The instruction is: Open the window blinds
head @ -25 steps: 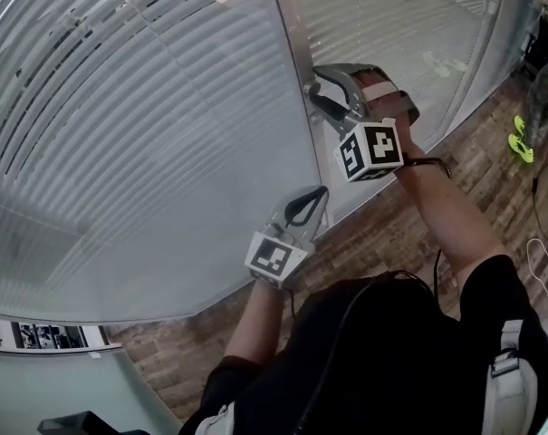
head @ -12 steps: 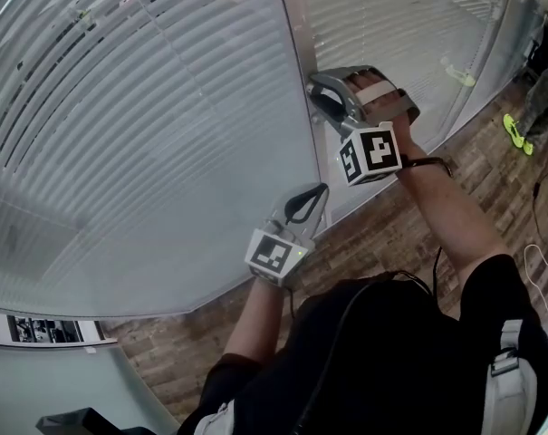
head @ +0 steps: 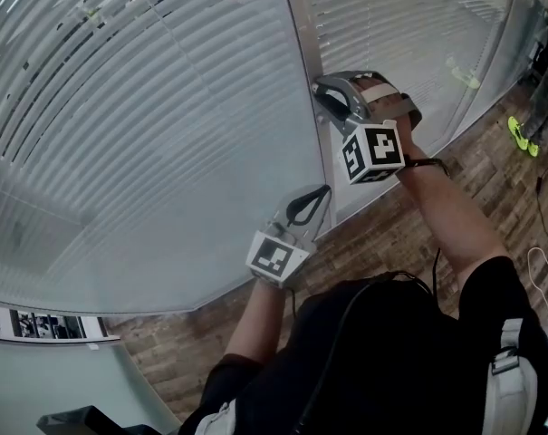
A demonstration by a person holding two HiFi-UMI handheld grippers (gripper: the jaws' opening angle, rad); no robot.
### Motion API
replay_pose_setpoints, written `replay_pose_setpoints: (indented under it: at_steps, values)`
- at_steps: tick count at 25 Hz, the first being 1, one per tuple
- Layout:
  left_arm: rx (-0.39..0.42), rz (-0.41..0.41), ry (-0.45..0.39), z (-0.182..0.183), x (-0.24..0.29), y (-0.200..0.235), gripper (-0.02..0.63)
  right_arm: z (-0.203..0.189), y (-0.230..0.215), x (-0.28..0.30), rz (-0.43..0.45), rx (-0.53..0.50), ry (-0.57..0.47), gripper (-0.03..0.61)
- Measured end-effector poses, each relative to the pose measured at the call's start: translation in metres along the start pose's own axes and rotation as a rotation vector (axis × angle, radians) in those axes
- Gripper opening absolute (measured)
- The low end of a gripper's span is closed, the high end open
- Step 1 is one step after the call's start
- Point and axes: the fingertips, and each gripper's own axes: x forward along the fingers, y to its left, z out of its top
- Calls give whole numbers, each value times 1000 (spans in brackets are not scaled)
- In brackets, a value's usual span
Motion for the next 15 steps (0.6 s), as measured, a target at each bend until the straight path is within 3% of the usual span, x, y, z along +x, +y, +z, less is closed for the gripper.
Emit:
replay_pose_setpoints:
  at_steps: [7,15]
  values:
    - [-7,3,15,-3,-6,0,3,-2,-9,-1,8,344,-38,127]
    - [-13,-7,28,-6,-5,-2,5,-4,-16,-2,23,619,-76,127]
